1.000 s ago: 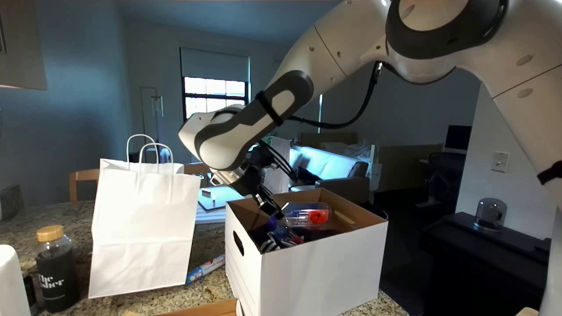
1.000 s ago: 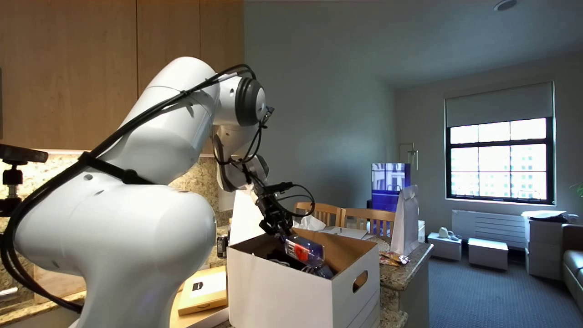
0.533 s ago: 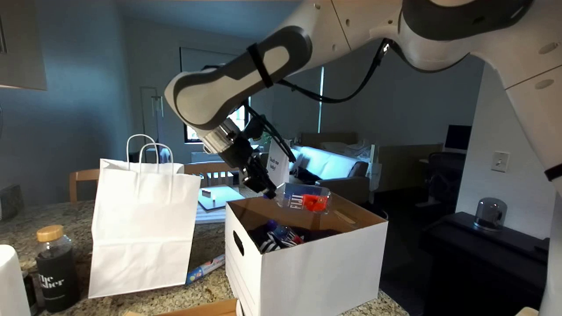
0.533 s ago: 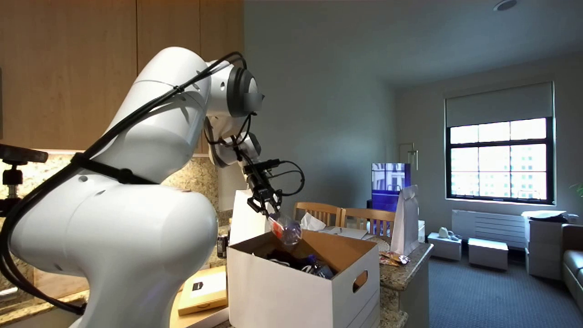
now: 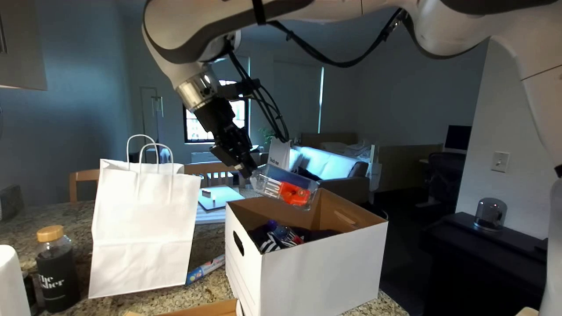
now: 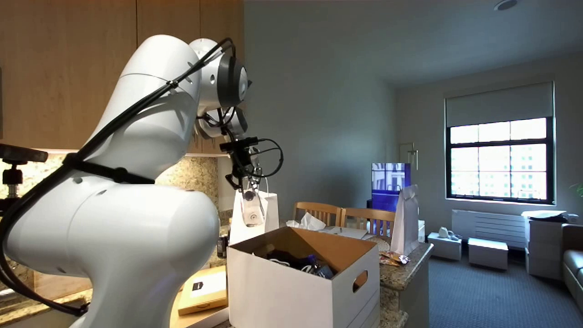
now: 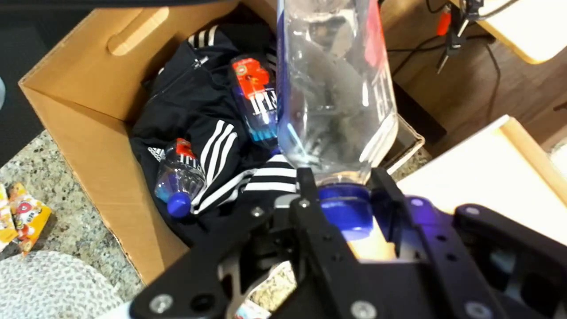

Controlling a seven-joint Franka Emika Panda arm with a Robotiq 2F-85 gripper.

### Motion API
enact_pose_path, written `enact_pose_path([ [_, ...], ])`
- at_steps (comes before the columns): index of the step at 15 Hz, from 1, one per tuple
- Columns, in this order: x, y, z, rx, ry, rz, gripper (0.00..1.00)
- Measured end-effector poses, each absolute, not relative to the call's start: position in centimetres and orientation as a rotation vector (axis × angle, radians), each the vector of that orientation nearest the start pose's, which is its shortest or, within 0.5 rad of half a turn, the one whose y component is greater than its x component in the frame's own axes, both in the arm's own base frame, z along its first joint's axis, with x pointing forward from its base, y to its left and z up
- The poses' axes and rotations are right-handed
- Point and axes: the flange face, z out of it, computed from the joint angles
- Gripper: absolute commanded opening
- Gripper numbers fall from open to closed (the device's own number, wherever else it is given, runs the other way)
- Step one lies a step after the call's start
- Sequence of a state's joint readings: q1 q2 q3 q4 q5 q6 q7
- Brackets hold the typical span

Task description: Remove three bottles from the box

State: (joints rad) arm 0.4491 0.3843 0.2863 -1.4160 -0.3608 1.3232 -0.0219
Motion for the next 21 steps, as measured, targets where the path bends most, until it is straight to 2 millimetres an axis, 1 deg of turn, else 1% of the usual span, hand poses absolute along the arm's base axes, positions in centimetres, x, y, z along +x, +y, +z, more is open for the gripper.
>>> enact_pose_path([
  [2, 49.4, 37.4, 47.6, -3.243, -1.240, 0.521, 0.13],
  [4, 49.0, 38.6, 48.8, -3.243, -1.182, 0.402, 0.12],
  [6, 49.2, 39.4, 50.4, -3.207, -1.141, 0.229, 0.13],
  [8, 49.2, 39.7, 52.0, -3.154, -1.126, 0.041, 0.13],
  [10, 48.9, 39.9, 52.7, -3.084, -1.106, -0.129, 0.13],
  [12, 48.0, 40.4, 52.8, -3.001, -1.089, -0.273, 0.12],
  [15, 45.6, 42.2, 52.3, -2.865, -1.079, -0.456, 0.12],
  [17, 43.7, 43.7, 51.4, -2.792, -1.036, -0.570, 0.12],
  [19, 41.7, 45.1, 49.7, -2.730, -0.959, -0.648, 0.13],
  [21, 39.7, 45.9, 46.7, -2.679, -0.884, -0.680, 0.13],
])
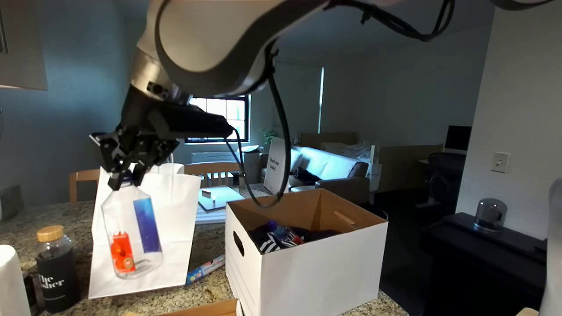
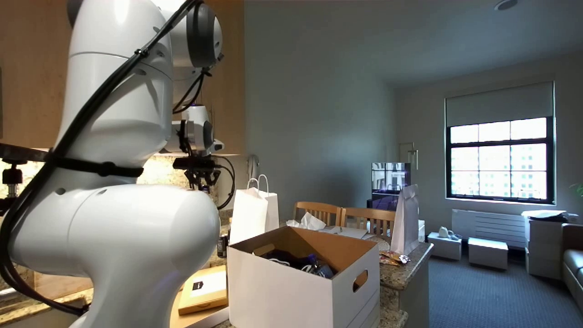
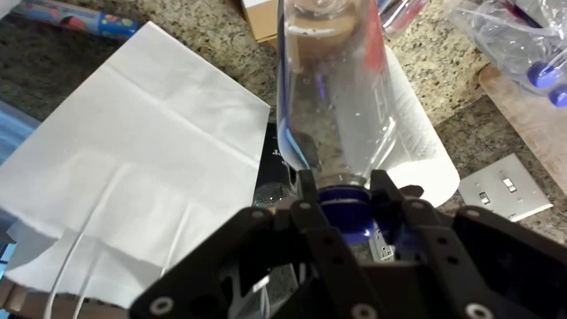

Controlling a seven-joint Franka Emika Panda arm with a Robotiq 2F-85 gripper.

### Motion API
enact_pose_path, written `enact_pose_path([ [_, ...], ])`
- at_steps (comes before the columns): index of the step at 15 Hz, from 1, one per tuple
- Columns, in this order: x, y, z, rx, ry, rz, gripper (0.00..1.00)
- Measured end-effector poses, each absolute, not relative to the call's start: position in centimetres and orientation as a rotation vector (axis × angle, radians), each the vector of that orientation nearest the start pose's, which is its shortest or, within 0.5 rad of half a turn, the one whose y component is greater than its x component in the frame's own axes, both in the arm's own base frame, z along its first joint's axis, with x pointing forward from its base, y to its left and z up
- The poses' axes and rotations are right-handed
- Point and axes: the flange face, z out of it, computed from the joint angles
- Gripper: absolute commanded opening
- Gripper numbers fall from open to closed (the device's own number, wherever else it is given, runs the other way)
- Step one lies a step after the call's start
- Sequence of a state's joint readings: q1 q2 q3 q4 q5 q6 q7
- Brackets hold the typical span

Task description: Remove three bottles from the box

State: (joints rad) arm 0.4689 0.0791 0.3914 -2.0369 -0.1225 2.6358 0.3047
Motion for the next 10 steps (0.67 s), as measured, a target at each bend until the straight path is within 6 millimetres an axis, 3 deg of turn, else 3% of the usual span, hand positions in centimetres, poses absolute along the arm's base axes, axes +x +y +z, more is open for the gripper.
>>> enact_pose_path([
  [5, 34.5, 44.7, 35.6, -2.616, -0.770, -0.626, 0.13],
  [7, 33.4, 44.5, 31.7, -2.608, -0.769, -0.570, 0.13],
  [10, 33.0, 45.5, 27.6, -2.605, -0.768, -0.475, 0.13],
])
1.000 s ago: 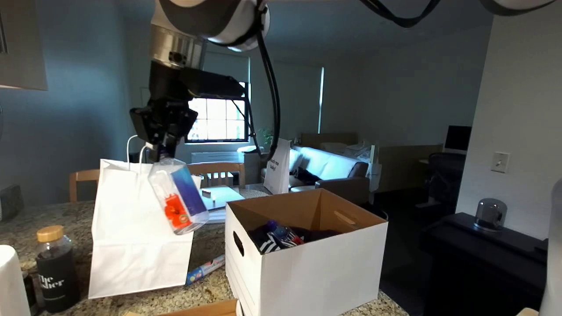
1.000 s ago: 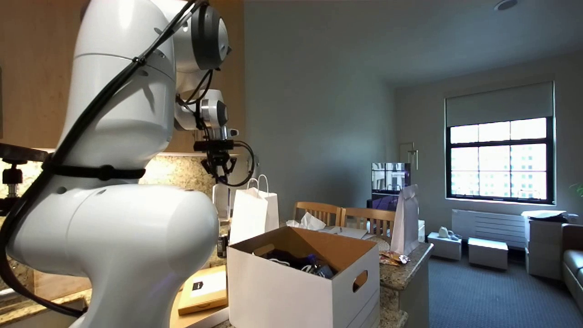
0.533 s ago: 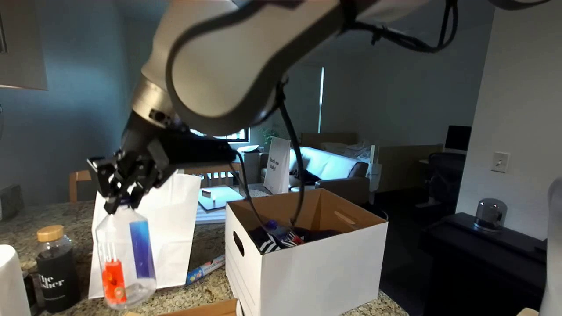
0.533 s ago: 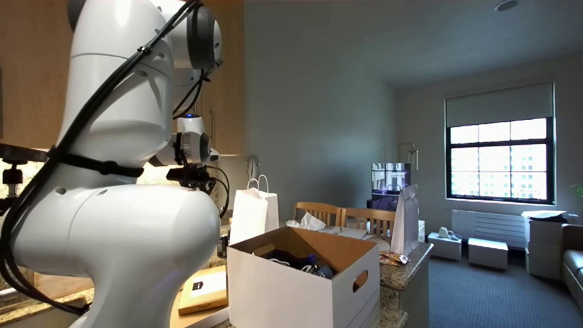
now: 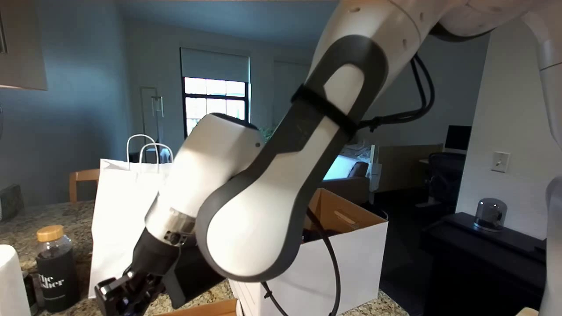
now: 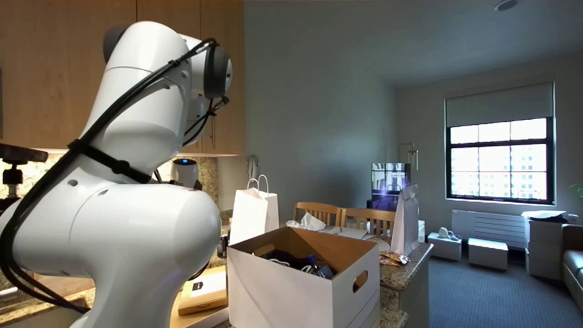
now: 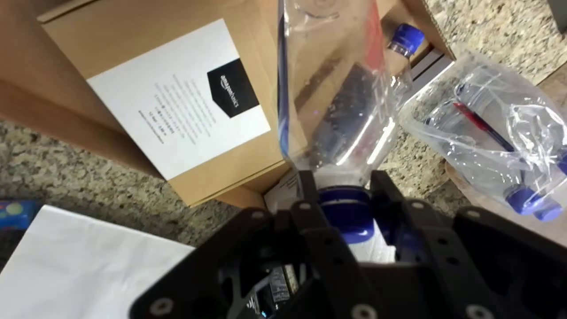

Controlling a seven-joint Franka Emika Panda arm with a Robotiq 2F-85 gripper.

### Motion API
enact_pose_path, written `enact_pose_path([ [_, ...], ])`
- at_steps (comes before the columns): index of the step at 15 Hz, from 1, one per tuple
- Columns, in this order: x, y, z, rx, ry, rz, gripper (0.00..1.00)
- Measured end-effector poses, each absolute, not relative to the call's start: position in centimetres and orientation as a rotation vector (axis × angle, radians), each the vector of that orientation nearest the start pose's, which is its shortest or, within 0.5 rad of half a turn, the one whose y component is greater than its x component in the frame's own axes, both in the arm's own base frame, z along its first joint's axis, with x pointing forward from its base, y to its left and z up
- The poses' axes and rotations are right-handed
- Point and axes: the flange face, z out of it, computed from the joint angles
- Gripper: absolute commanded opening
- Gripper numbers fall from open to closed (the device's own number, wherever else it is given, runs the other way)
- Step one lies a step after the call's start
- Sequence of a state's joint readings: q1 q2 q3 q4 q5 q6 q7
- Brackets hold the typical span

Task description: Remove three bottles from the box

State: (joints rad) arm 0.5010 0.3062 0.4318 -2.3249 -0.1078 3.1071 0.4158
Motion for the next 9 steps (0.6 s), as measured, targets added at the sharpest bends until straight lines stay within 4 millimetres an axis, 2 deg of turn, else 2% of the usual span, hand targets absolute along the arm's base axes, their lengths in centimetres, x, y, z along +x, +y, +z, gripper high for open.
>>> enact_pose_path([
  [2, 33.2, 46.9, 26.4, -2.584, -0.793, -0.436, 0.13],
  [5, 34.3, 49.2, 26.1, -2.570, -0.841, -0.392, 0.13],
  [6, 34.8, 49.8, 26.2, -2.575, -0.849, -0.376, 0.57],
  [9, 36.4, 51.1, 26.2, -2.605, -0.858, -0.325, 0.72],
])
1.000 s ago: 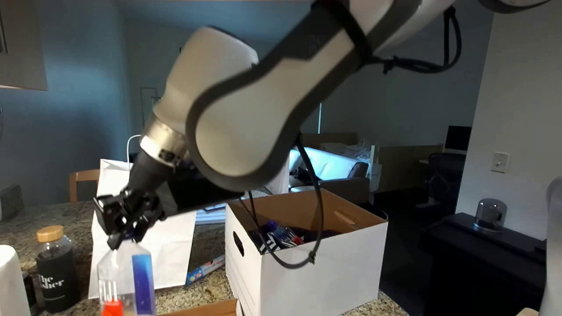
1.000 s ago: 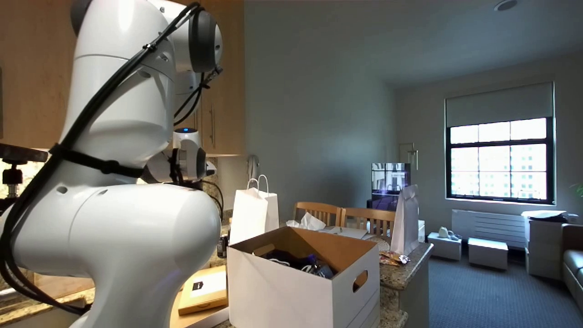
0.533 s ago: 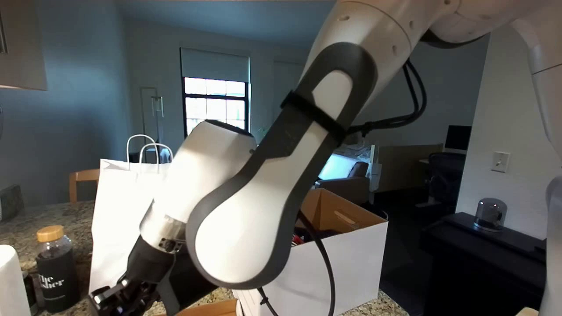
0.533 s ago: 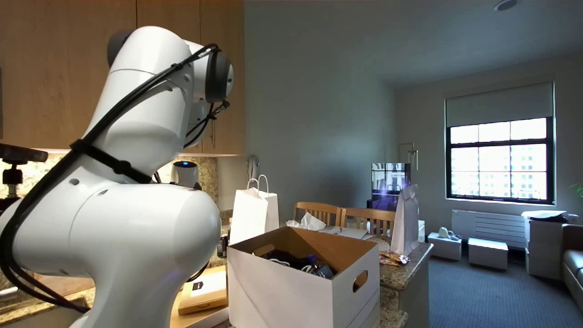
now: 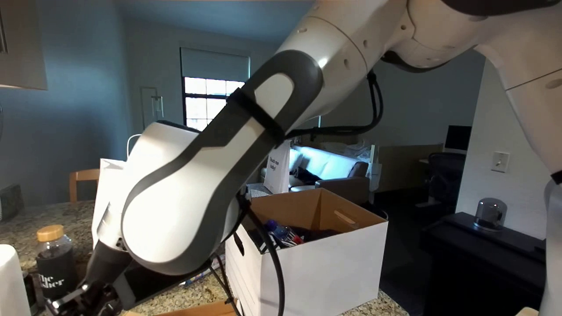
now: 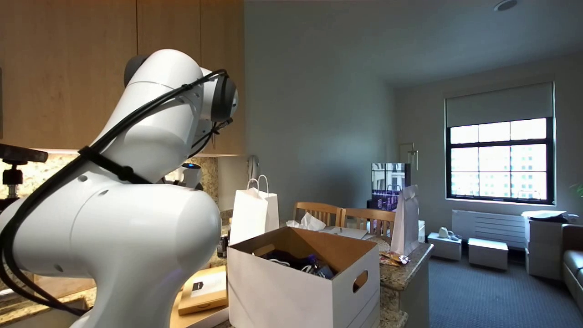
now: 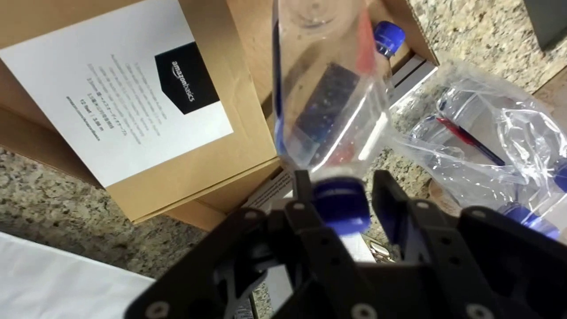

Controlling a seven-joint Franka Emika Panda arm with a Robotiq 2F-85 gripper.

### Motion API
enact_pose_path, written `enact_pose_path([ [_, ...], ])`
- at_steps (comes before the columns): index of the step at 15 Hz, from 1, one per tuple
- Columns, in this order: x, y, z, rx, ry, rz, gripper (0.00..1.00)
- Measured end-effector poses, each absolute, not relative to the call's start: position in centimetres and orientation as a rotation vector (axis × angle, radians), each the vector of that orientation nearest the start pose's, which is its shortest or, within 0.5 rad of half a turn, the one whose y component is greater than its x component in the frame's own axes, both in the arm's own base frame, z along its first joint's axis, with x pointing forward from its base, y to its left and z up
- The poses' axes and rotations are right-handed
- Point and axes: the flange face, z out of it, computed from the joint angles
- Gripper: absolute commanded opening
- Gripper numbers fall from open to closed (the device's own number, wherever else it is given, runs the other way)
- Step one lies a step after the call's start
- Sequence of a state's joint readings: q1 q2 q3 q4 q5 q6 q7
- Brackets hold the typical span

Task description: Remove three bottles from the box

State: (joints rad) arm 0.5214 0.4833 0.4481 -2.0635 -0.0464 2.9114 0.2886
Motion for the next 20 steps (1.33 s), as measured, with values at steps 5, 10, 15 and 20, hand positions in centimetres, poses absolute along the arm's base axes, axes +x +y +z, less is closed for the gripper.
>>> enact_pose_path([
  [5, 37.8, 52.3, 26.4, -2.627, -0.860, -0.291, 0.99],
  [10, 37.6, 52.6, 26.3, -2.628, -0.860, -0.323, 1.00],
  [15, 35.7, 52.1, 26.9, -2.642, -0.778, -0.373, 1.00],
  [20, 34.2, 50.8, 31.3, -2.719, -0.627, -0.138, 1.00],
])
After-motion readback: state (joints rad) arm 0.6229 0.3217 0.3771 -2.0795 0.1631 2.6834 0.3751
